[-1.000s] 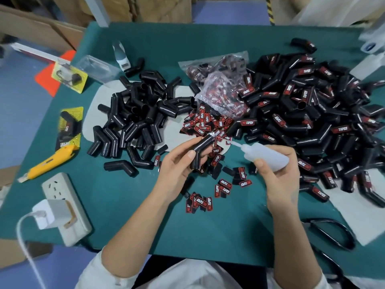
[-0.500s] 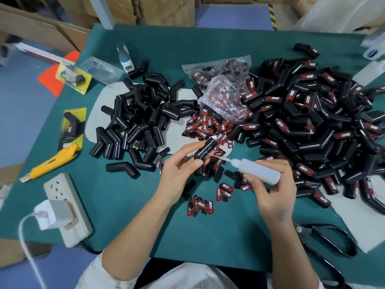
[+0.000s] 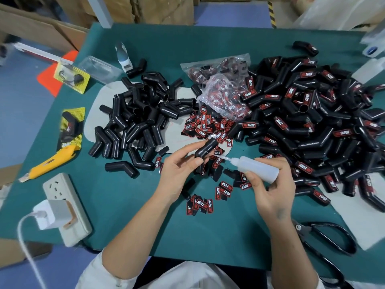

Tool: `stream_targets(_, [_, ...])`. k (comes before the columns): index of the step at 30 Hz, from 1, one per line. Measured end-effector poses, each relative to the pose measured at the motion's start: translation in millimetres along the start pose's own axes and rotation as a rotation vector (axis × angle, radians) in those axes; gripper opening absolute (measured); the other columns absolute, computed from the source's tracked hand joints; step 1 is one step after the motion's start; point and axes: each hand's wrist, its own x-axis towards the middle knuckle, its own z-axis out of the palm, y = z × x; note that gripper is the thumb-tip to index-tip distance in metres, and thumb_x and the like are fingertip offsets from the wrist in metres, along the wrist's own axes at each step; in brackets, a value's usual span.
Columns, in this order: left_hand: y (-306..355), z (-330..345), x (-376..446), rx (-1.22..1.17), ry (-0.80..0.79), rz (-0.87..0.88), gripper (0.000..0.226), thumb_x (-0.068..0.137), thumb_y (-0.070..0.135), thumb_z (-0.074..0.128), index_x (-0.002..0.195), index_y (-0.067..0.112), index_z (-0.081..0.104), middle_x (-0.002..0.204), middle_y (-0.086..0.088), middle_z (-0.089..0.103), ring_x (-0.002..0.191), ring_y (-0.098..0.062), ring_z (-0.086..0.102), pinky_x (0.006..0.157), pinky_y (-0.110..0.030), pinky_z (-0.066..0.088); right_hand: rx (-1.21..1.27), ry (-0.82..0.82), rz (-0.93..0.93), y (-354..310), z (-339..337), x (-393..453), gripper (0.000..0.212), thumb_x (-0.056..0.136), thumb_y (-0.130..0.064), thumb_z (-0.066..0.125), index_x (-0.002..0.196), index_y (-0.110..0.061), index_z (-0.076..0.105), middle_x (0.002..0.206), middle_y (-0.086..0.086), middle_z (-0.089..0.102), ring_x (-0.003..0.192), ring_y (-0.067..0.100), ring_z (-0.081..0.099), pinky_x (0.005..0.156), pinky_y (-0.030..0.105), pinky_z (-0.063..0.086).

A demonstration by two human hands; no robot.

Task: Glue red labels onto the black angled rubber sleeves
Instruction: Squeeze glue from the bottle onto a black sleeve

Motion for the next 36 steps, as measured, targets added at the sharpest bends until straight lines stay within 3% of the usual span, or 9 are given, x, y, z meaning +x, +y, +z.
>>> stream_targets(9, [-1.8,-0.3,0.1,-0.003,-0.022,0.001,0.044,0.093,0.028,0.079,0.134,0.017,0.071,0.136,-0.015,0.069,0.122,-0.039,0.069,0.102,-0.035,0.055,0.001,-0.005,0.027,-0.7,-0.7,0.3,0.033,0.094,-0.037,0.070,0.118,-0.054,0.057,0.110,-0.027,0.058,0.099,0.015,0.061,0.080,0.041,0.049])
stream_targets(21, [-5.8,-2.4,-0.3,0.018,-0.013,-0.021,0.045,0.092,0.025,0.080,0.134,0.014,0.071,0.138,-0.014,0.069,0.123,-0.039,0.068,0.105,-0.040,0.055,-0.003,-0.030,0.046,-0.6,-0.4,-1.1,0.029,0.095,-0.040,0.070,0.117,-0.053,0.057,0.110,-0.025,0.058,0.098,0.011,0.062,0.081,0.021,0.047])
stream_targets(31, [-5.7,-1.6,-0.4,0.012,-0.017,-0.018,0.045,0.090,0.028,0.082,0.133,0.017,0.072,0.137,-0.014,0.069,0.120,-0.039,0.070,0.104,-0.040,0.055,0.004,-0.022,0.034,-0.7,-1.2,-1.7,0.026,0.096,-0.044,0.069,0.118,-0.052,0.057,0.110,-0.025,0.058,0.098,0.014,0.062,0.080,0.028,0.049])
stream_targets(36, [-6.6,-1.3,1.2,0.032,-0.021,-0.007,0.041,0.091,0.016,0.076,0.132,0.017,0.073,0.137,-0.016,0.069,0.120,-0.041,0.069,0.105,-0.043,0.054,-0.002,-0.003,0.009,-1.5,-1.4,-0.8,0.021,0.098,-0.048,0.067,0.118,-0.049,0.058,0.110,-0.024,0.059,0.097,0.015,0.062,0.079,0.030,0.049])
